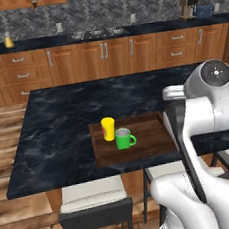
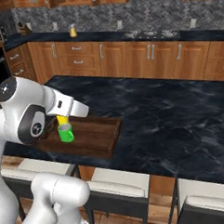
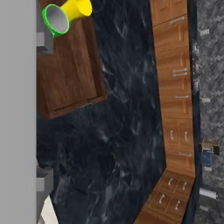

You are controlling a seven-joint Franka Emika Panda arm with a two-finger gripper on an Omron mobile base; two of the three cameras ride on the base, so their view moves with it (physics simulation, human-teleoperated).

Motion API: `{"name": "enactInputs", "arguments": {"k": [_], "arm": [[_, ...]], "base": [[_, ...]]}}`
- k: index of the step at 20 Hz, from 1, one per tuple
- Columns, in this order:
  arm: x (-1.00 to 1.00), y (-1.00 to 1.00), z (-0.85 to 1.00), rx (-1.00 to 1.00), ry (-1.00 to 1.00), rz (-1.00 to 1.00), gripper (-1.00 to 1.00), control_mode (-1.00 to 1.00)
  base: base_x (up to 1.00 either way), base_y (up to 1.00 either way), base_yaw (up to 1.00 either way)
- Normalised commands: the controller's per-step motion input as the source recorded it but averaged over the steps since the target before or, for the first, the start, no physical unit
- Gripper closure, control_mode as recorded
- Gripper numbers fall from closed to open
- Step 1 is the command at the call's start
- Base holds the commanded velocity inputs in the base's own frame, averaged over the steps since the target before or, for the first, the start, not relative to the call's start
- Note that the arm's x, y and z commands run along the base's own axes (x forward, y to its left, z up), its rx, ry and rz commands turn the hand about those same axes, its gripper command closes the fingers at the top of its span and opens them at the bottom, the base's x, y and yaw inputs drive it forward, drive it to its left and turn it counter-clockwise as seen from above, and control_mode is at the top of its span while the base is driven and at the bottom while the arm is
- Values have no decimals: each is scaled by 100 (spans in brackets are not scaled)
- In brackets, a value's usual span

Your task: There is a tray on the dining counter. Grab the cup, mug, and pitcher and place them on the tray. The pitcher may be placed next to the tray if it cannot fit the tray.

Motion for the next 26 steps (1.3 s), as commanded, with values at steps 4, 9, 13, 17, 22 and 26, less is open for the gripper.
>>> {"name": "enactInputs", "arguments": {"k": [4,9,13,17,22,26], "arm": [[-97,38,20,4,0,18,-100,-100],[-54,45,40,5,0,5,-100,-100],[-3,23,46,6,0,1,-100,-100],[0,0,37,11,6,9,-100,-100],[2,0,17,9,13,4,-100,-100],[2,7,0,-4,11,-2,-100,-100]], "base": [[0,0,0],[0,0,0],[0,0,0],[0,0,0],[0,0,0],[0,0,0]]}}
